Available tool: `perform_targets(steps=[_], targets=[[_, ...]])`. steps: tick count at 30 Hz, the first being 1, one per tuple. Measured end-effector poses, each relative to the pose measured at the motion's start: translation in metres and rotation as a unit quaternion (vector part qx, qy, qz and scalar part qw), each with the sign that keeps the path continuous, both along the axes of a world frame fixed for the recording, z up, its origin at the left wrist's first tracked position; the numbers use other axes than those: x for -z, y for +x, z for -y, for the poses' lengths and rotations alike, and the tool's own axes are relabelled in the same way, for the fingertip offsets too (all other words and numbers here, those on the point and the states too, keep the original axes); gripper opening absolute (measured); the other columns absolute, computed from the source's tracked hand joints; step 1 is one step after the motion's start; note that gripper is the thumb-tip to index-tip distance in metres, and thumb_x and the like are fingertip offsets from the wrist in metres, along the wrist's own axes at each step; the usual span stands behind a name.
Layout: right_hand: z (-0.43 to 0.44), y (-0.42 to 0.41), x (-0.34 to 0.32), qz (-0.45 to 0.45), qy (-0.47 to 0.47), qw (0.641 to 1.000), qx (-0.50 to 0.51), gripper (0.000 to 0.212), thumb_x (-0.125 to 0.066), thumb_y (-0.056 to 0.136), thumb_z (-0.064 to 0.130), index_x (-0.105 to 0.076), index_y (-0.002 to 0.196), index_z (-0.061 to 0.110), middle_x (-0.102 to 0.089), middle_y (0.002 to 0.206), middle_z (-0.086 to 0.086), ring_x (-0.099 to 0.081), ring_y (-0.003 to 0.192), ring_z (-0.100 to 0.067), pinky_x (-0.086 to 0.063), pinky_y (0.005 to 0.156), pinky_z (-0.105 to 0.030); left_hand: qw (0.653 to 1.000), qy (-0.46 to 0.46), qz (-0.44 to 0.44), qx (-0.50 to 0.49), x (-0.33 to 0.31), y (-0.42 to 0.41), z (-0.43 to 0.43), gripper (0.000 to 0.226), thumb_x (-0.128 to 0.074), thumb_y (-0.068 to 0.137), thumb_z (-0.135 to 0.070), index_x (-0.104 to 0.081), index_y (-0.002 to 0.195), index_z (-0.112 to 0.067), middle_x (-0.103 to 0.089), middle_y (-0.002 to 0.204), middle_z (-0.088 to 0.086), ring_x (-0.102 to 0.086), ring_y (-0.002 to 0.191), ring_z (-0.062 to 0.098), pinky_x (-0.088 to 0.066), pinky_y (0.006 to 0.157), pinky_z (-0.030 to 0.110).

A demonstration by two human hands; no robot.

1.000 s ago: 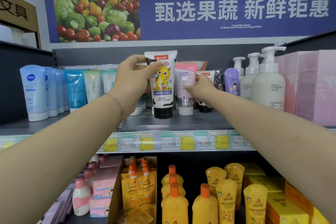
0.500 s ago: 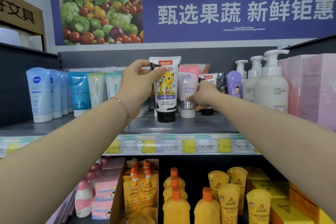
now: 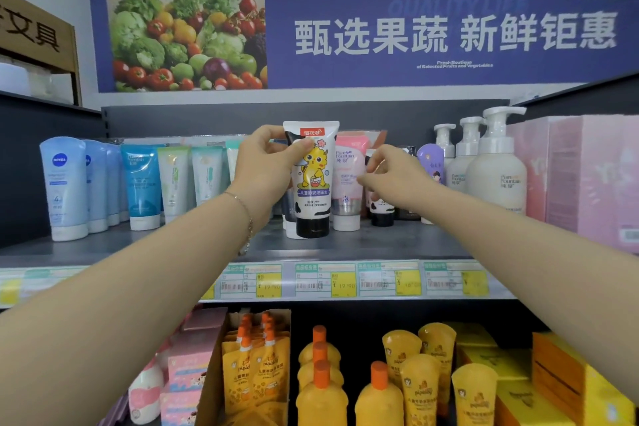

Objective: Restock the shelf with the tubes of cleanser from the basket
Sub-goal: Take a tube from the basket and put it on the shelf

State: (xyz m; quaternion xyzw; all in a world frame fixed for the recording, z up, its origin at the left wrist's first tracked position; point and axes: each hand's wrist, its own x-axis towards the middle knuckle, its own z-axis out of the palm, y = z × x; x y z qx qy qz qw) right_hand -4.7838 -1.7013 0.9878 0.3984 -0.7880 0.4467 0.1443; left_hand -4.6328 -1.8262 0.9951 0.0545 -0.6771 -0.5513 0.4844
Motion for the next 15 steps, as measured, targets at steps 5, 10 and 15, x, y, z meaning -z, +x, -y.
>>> perform_targets(steps=[5, 10, 15], targets=[[-0.027, 0.024, 0.002, -0.009, -0.004, 0.995, -0.097, 0.021, -0.070, 0.086, 0.025, -0.055, 0.100, 0.020, -0.069, 0.091, -0.007, -0.071, 0.083, -0.025, -0.055, 0.070, -0.037, 1.000, -0.006, 0.008, 0.006, -0.002, -0.016, -0.016, 0.018, -0.072, 0.085, -0.019, -0.060, 0.098, -0.018, -0.069, 0.097, 0.010, -0.071, 0.082, 0.024, -0.060, 0.072, 0.040], [-0.044, 0.040, 0.008, -0.003, -0.024, 0.996, -0.086, 0.041, -0.079, 0.078, 0.034, -0.048, 0.102, 0.022, -0.068, 0.086, 0.002, -0.068, 0.078, -0.013, -0.055, 0.069, -0.037, 1.000, -0.015, 0.010, 0.006, -0.001, -0.037, -0.040, 0.018, -0.074, 0.084, -0.019, -0.057, 0.089, -0.021, -0.068, 0.093, 0.009, -0.072, 0.079, 0.023, -0.060, 0.072, 0.043], [-0.052, 0.036, 0.018, -0.014, -0.035, 0.999, -0.026, 0.056, -0.082, 0.072, 0.041, -0.042, 0.106, 0.022, -0.056, 0.076, 0.014, -0.053, 0.066, 0.000, -0.034, 0.053, -0.019, 1.000, -0.003, 0.011, 0.006, 0.004, -0.056, -0.057, 0.023, -0.078, 0.080, -0.019, -0.055, 0.085, -0.022, -0.069, 0.095, 0.010, -0.072, 0.084, 0.025, -0.060, 0.075, 0.046]])
